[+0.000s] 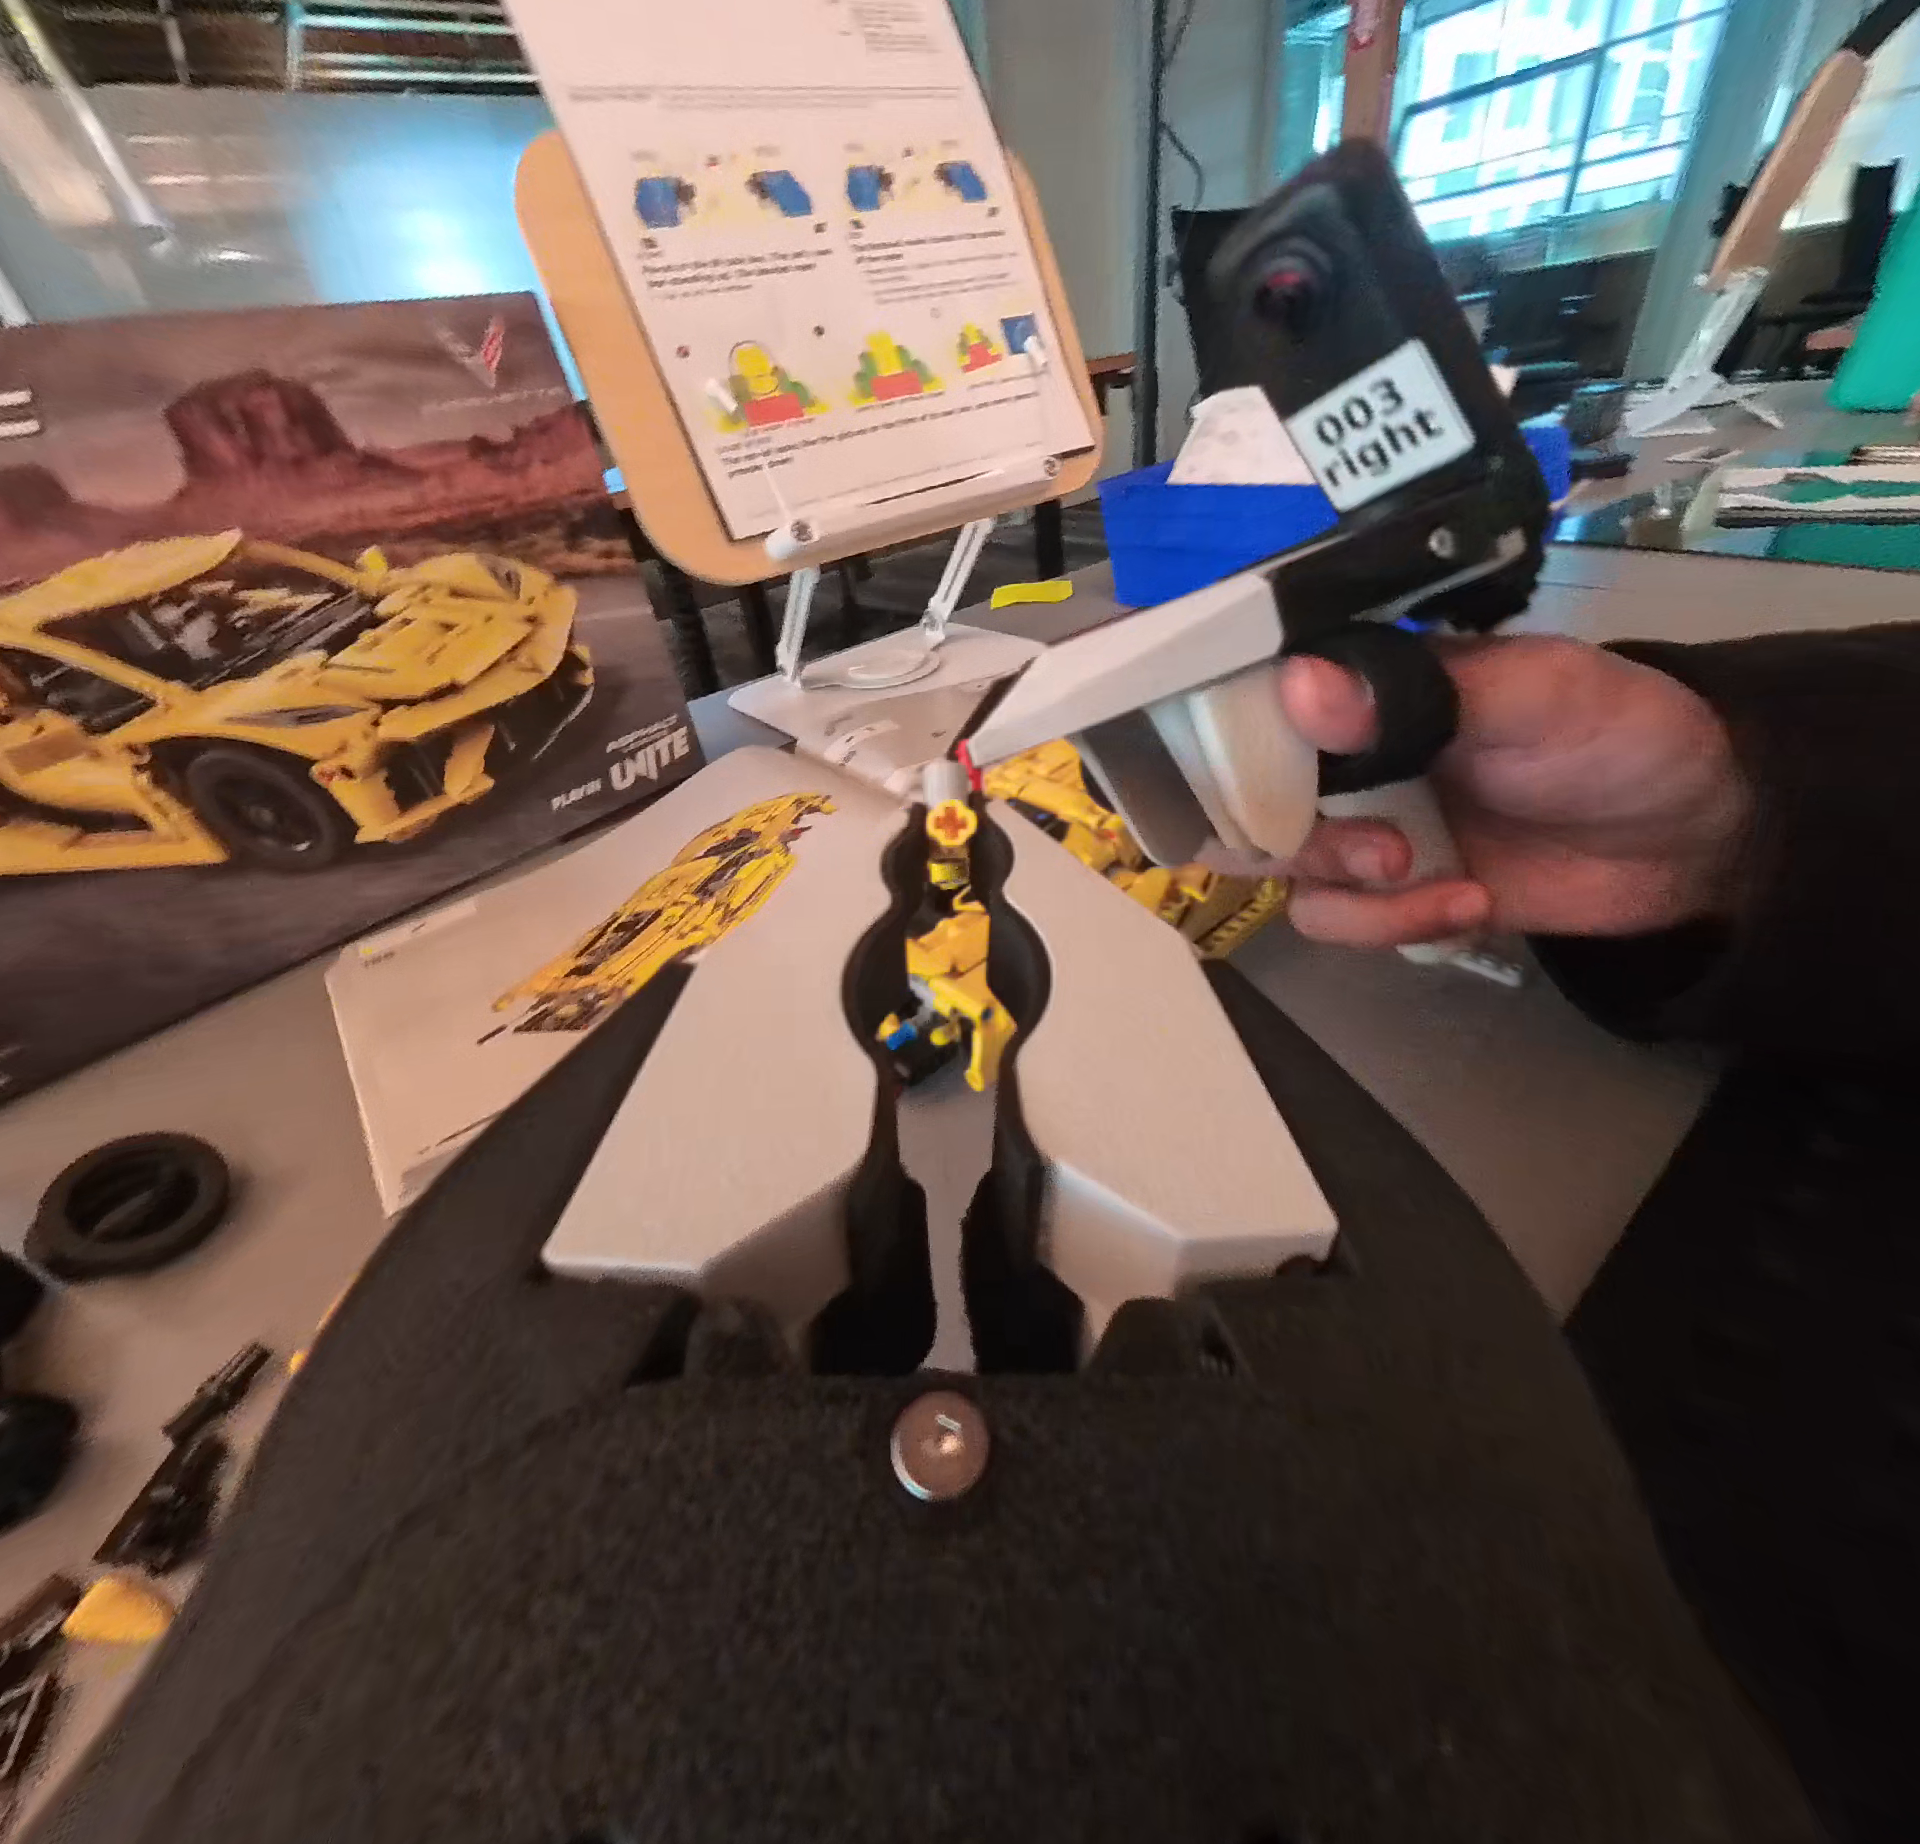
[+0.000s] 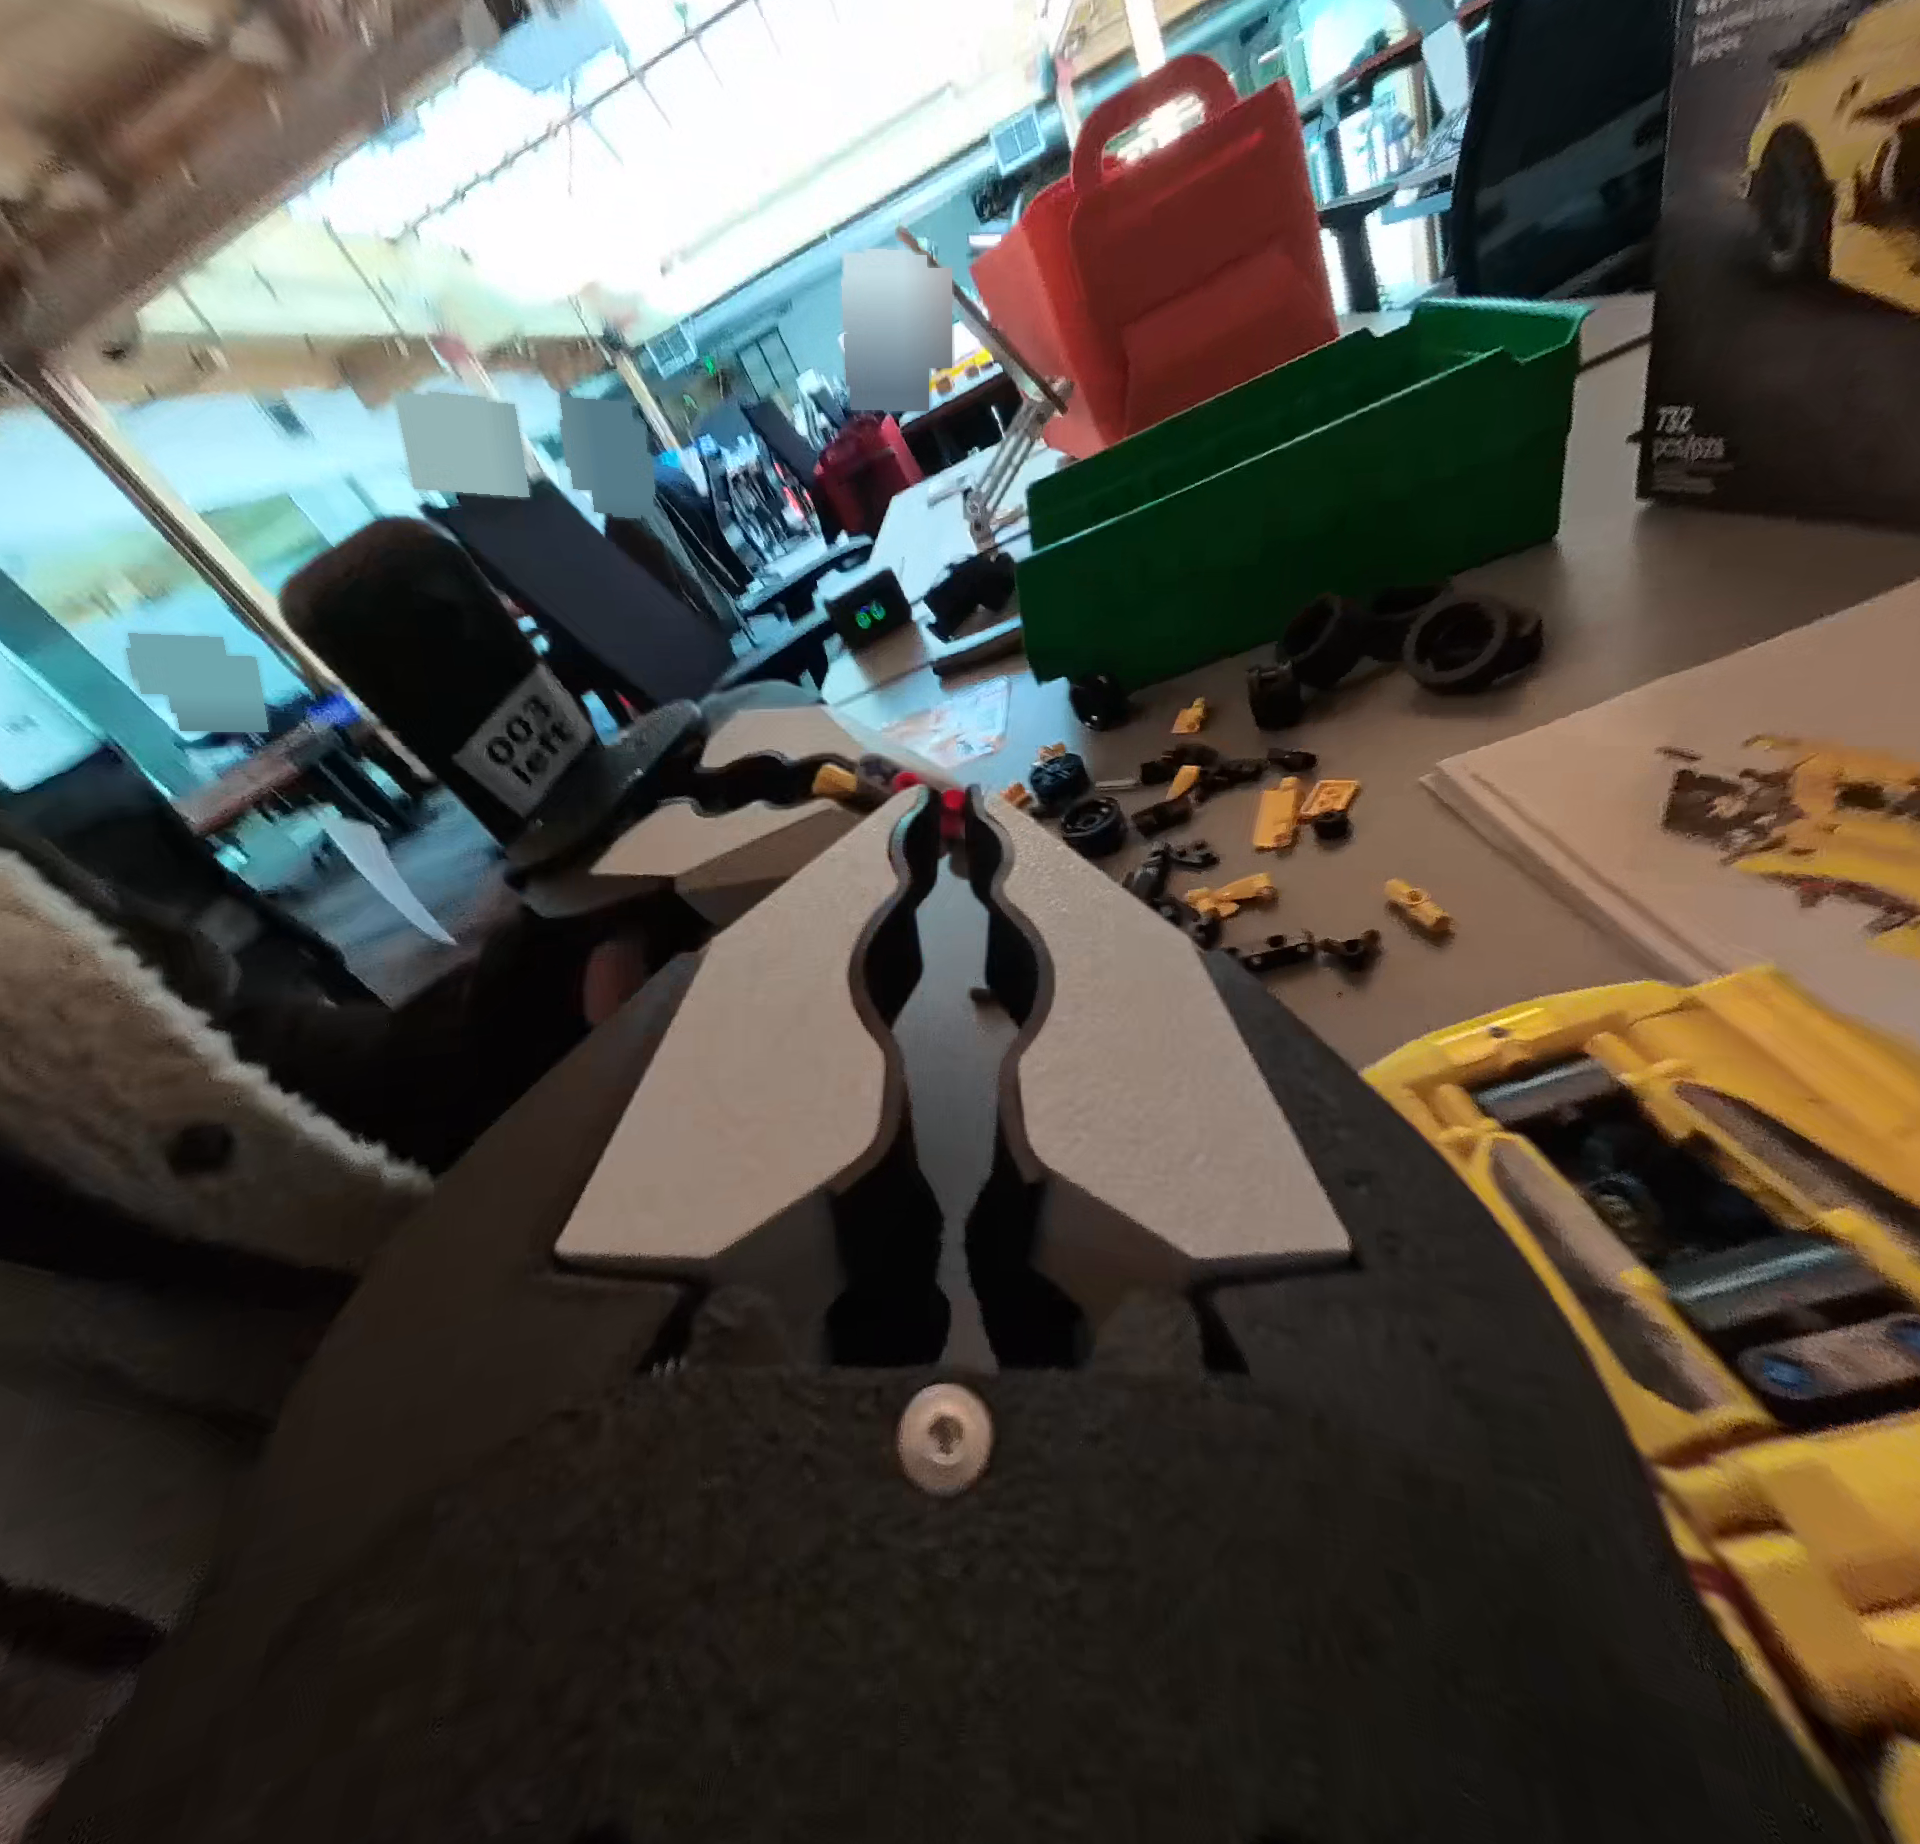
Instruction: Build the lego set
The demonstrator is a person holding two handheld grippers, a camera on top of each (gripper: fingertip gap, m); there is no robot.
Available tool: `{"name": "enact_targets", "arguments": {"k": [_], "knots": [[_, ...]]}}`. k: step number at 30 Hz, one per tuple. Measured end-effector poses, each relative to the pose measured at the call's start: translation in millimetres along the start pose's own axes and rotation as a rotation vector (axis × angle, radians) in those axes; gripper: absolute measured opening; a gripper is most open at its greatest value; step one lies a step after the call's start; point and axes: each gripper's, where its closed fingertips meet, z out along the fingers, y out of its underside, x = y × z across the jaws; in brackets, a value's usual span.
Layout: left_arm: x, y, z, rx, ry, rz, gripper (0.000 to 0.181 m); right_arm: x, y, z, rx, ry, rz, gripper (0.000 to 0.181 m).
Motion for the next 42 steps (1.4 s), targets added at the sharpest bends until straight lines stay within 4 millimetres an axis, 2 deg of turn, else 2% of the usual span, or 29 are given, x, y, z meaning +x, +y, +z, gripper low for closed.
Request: {"name": "enact_targets", "arguments": {"k": [2,4,9,16,21,25,35,42], "knots": [[7,-5,-1,0.031,0.035,0.008,0.007,-1,-3,-6,-0.008,-0.006,-0.042,0.003],[9,-6,0,0.035,0.041,0.018,0.006,-4,-7,-9,0.01,-0.05,-0.001,0.003],[10,-3,1,0.018,0.045,0.02,0.007,-8,-2,-3,-0.001,-0.07,0.018,0.003],[10,-2,0,0.006,0.051,0.014,0.007,-9,1,-4,-0.031,-0.084,0.03,0.003],[12,-2,0,-0.01,0.03,0.065,0.006,-10,2,-4,-0.024,-0.127,0.139,0.003],[11,-4,-2,0.005,0.041,0.01,0.006,-11,1,-2,-0.004,-0.128,0.147,0.003],[14,-15,-6,0.094,0.161,-0.248,0.006,-21,-6,-3,0.11,-0.123,-0.014,0.002],[12,-15,-7,0.108,0.198,-0.354,0.006,-21,-4,-1,0.097,-0.178,0.106,0.004]]}}
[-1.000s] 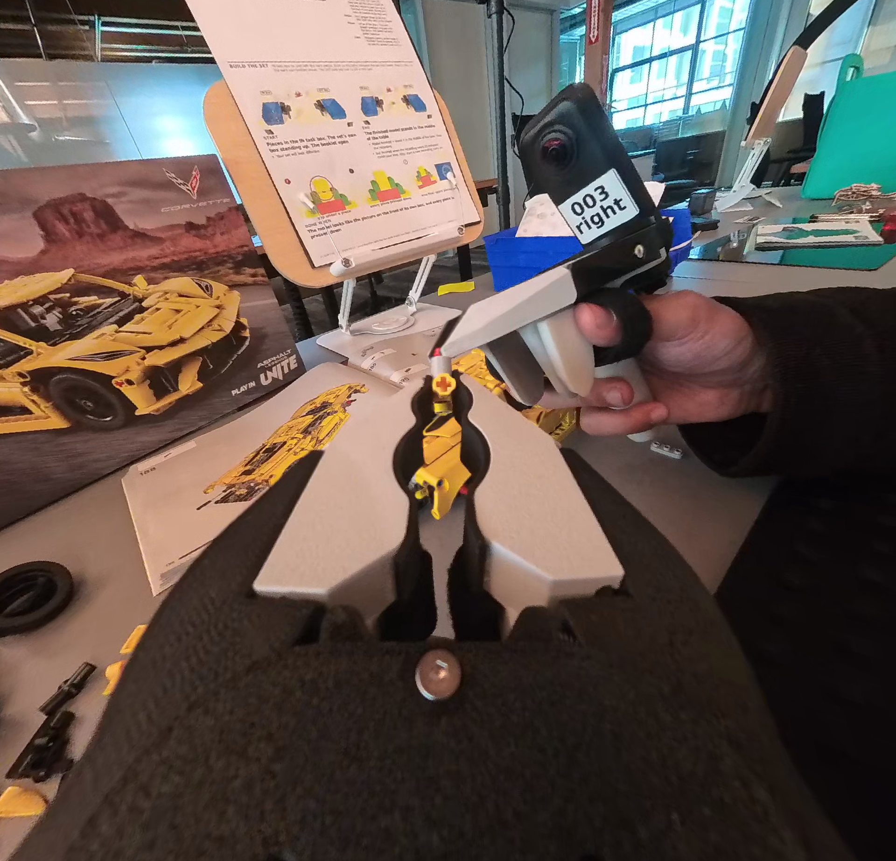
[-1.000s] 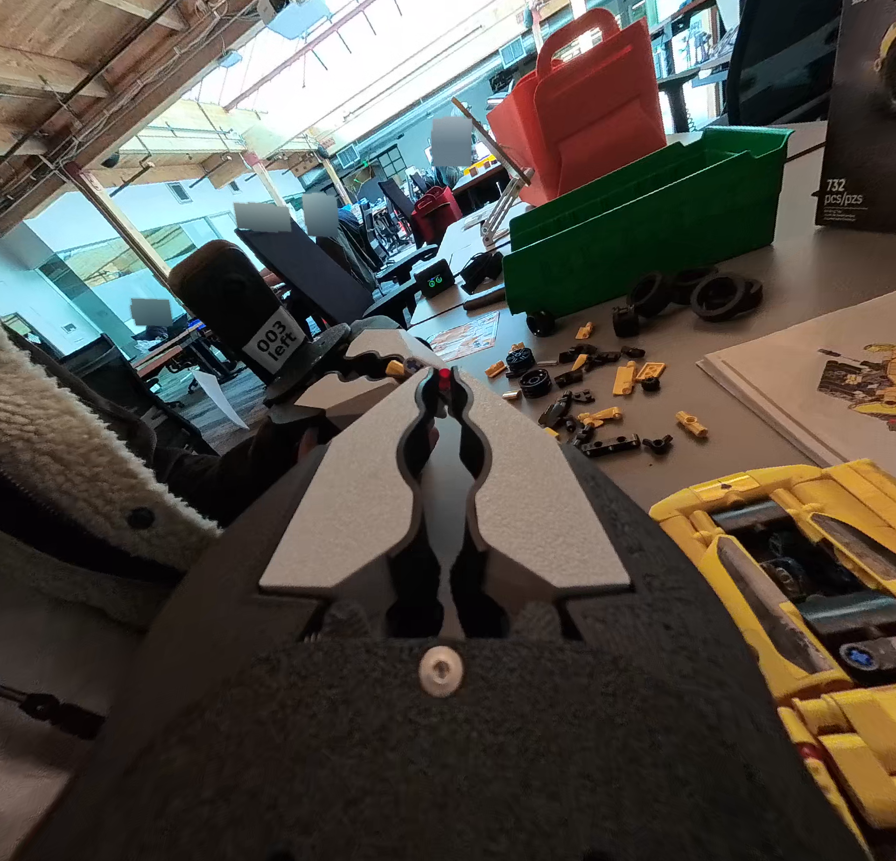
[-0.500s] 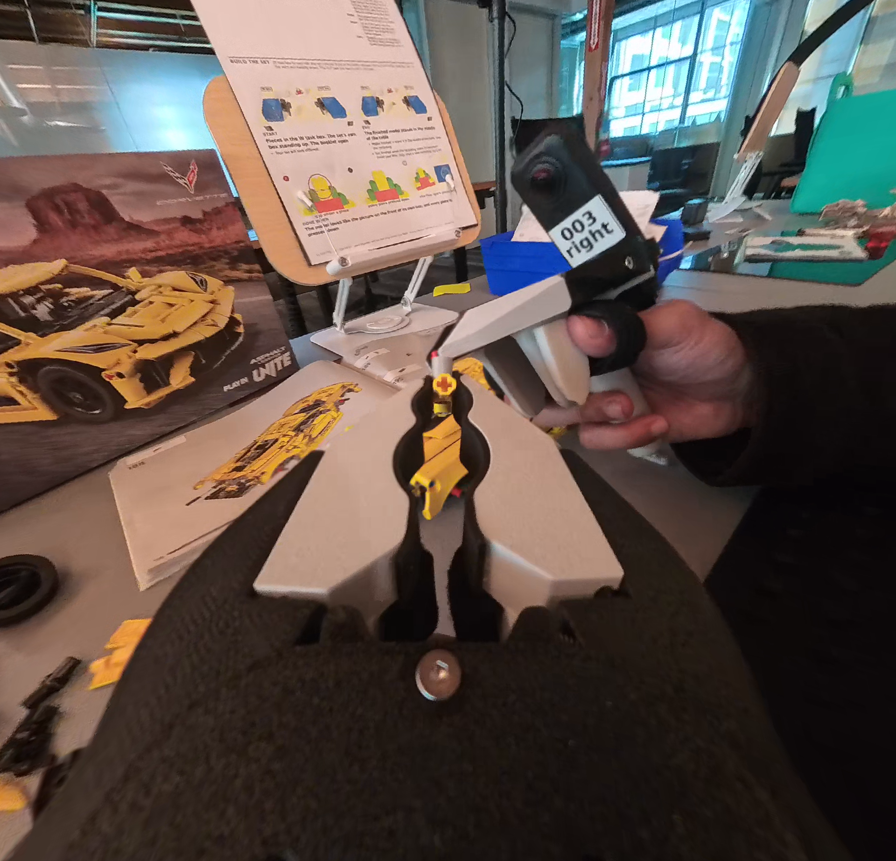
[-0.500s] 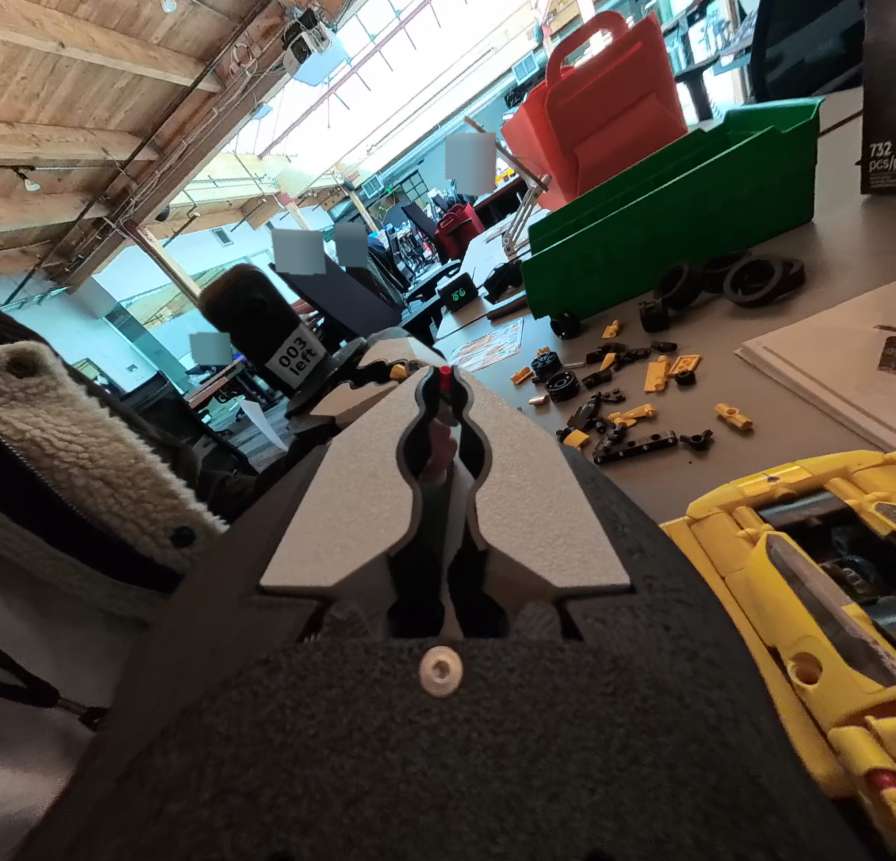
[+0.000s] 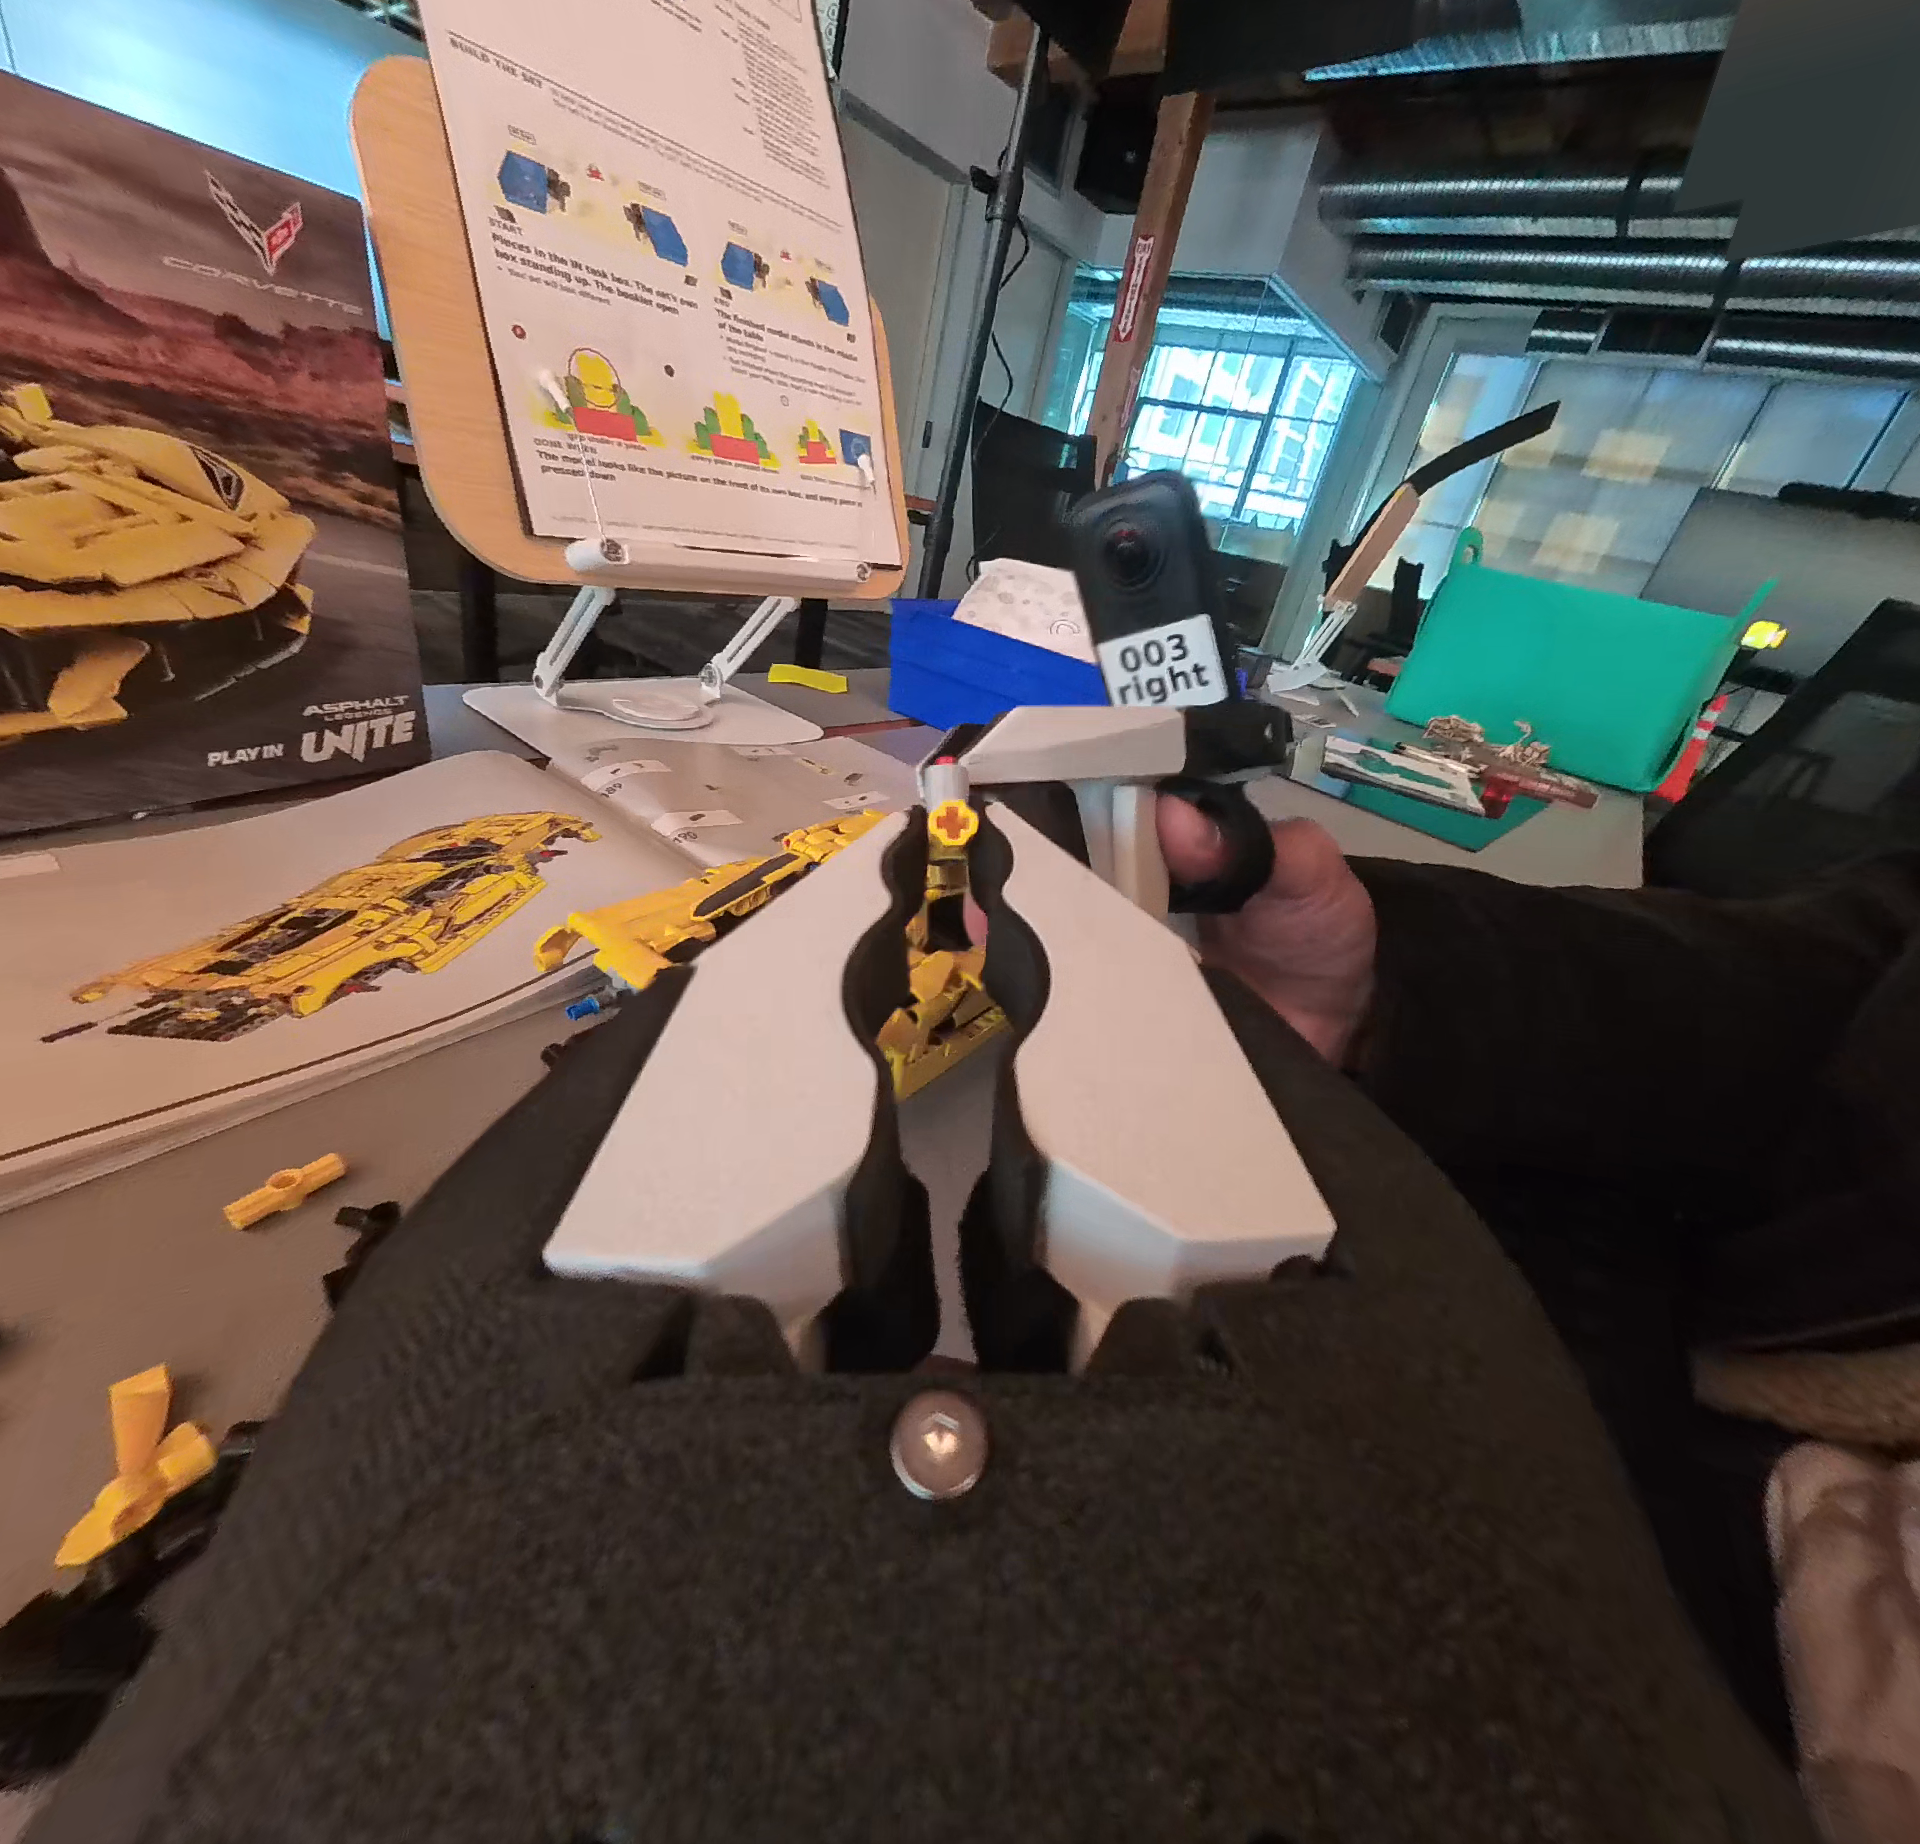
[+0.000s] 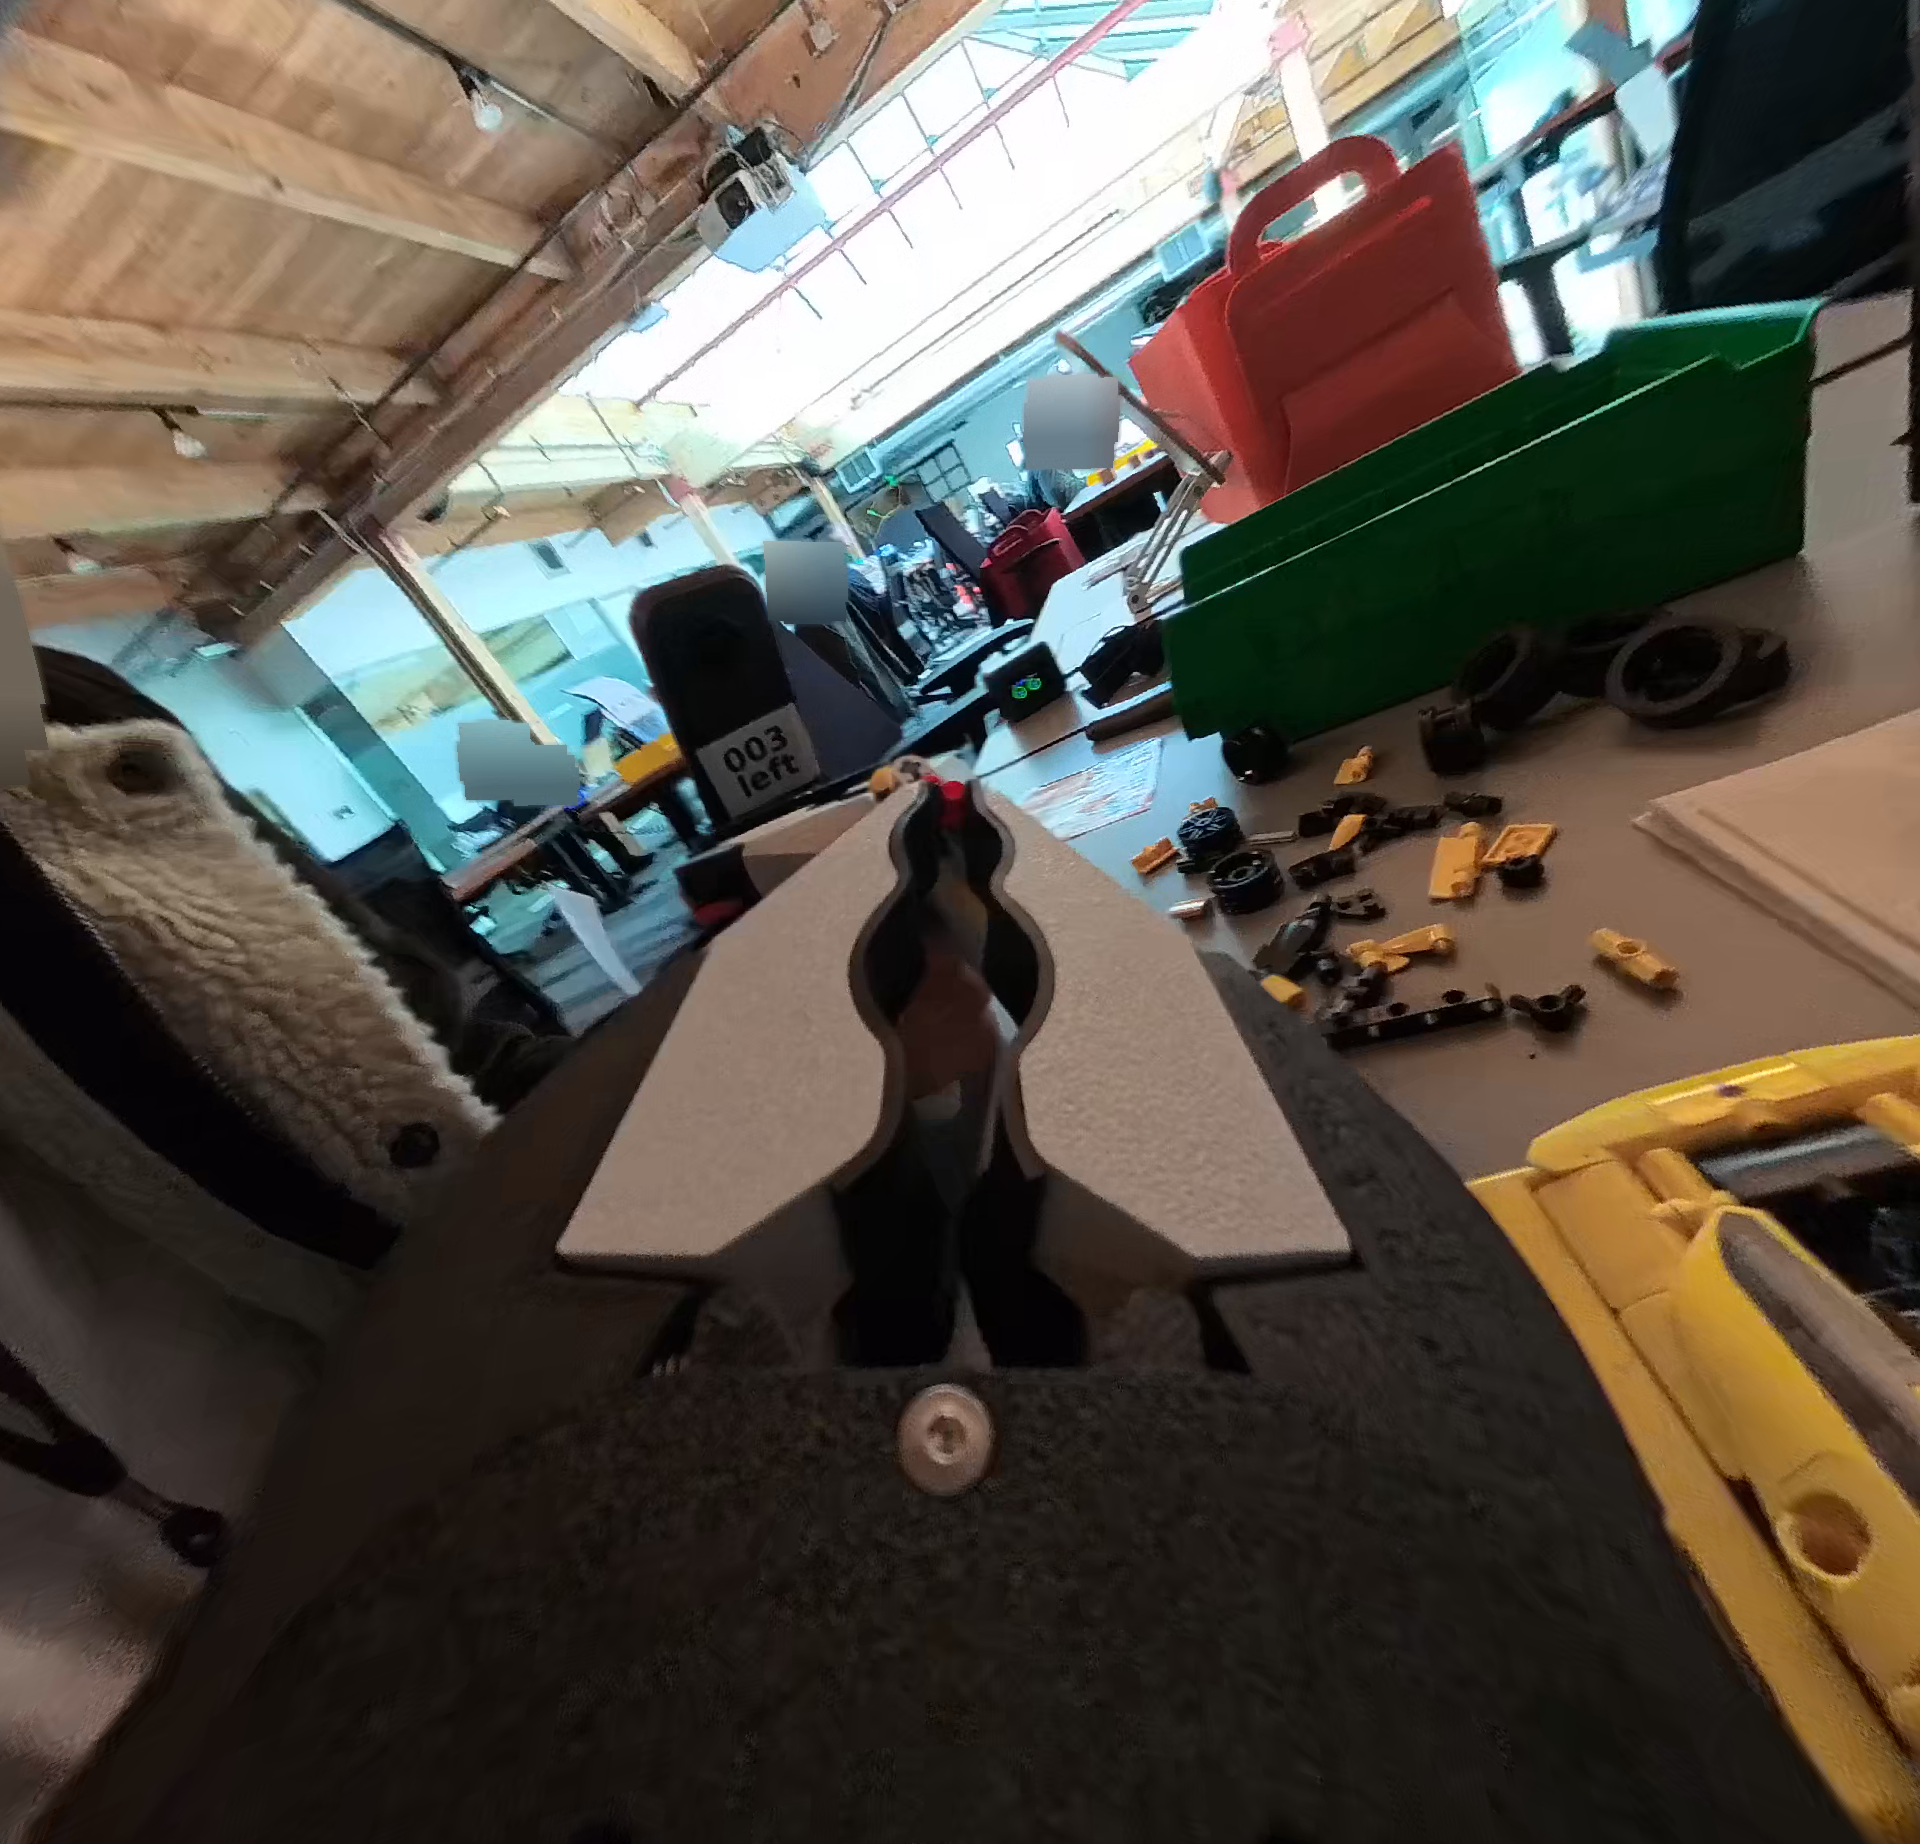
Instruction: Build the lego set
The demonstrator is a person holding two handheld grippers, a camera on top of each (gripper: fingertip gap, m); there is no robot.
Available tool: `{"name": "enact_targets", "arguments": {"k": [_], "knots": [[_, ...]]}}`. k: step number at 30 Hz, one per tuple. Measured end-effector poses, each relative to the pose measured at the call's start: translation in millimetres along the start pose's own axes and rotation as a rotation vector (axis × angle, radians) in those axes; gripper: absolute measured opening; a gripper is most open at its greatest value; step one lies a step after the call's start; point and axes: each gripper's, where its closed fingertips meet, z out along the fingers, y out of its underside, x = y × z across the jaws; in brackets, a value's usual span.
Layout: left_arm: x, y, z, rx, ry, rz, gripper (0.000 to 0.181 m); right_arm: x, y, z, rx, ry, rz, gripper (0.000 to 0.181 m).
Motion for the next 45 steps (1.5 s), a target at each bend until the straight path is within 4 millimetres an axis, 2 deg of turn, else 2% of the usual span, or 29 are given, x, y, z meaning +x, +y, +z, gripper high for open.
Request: {"name": "enact_targets", "arguments": {"k": [5,9,13,17,21,24,27,29,33,38,45], "knots": [[0,3,1,-0.026,-0.025,0.077,0.005,2,3,0,-0.03,-0.005,0.074,0.005],[0,5,1,-0.034,-0.018,0.073,0.005,2,4,-1,-0.036,-0.015,0.125,0.004],[-1,3,2,-0.016,-0.001,0.019,0.006,4,1,-1,-0.059,0.04,0.02,0.005],[-3,2,2,0.005,0.028,-0.054,0.007,7,-4,-3,-0.073,0.107,-0.144,0.007],[-5,2,0,0.017,0.048,-0.123,0.007,2,-7,-7,-0.076,0.103,-0.286,0.028],[-11,-1,-2,0.049,0.074,-0.237,0.007,1,4,-2,-0.185,0.203,-0.585,0.047],[-6,1,-2,0.055,0.171,-0.38,0.007,4,8,1,-0.243,0.347,-0.837,0.049],[0,3,0,0.05,0.235,-0.444,0.007,9,14,3,-0.291,0.394,-0.922,0.053],[0,6,1,0.033,0.253,-0.49,0.007,7,11,0,-0.28,0.424,-1.042,0.034],[3,10,3,0.007,0.256,-0.474,0.007,7,11,0,-0.274,0.428,-1.061,0.022],[2,11,3,0.008,0.248,-0.484,0.007,10,12,0,-0.297,0.44,-1.089,0.019]]}}
